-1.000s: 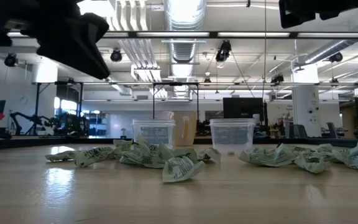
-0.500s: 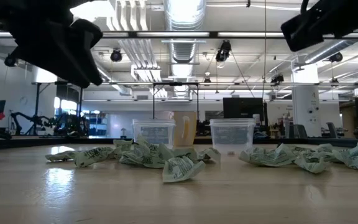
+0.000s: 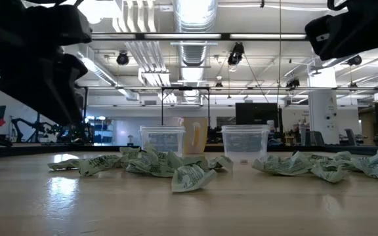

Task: Pick and place Stevia / Truvia into bins
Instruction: Put the green stevia packet into the left transparent container, then put the green stevia packet into the right transparent container

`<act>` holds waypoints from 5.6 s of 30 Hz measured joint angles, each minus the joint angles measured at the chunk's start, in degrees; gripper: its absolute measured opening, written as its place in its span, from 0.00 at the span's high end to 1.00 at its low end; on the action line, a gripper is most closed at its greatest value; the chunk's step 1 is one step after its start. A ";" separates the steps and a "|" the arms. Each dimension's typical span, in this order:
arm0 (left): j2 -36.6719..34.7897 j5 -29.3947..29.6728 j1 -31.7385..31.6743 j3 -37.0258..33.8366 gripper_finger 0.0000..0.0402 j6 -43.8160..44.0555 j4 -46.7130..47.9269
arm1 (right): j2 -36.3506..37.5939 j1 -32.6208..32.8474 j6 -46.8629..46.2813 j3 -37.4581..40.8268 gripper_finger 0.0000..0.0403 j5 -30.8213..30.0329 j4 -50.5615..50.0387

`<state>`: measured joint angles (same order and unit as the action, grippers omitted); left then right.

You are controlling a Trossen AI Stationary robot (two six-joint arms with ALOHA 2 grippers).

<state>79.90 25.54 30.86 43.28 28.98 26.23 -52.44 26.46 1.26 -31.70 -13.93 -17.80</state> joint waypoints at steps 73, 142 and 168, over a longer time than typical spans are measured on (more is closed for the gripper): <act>-1.71 -2.48 -6.89 -5.51 1.00 -8.94 -16.18 | 1.42 -0.09 1.73 -0.44 0.85 -1.29 0.02; -1.70 -12.39 -29.19 -5.38 0.65 -35.39 -35.97 | 1.43 -0.11 -19.97 9.06 0.85 -1.83 -4.76; -2.86 -12.24 -28.86 -5.64 0.65 -35.37 -36.09 | -2.77 -2.05 -27.08 17.26 0.57 -5.59 6.11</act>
<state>77.03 13.30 2.00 37.63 -6.39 -9.87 -55.22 24.41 -25.82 -14.44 -19.53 -11.70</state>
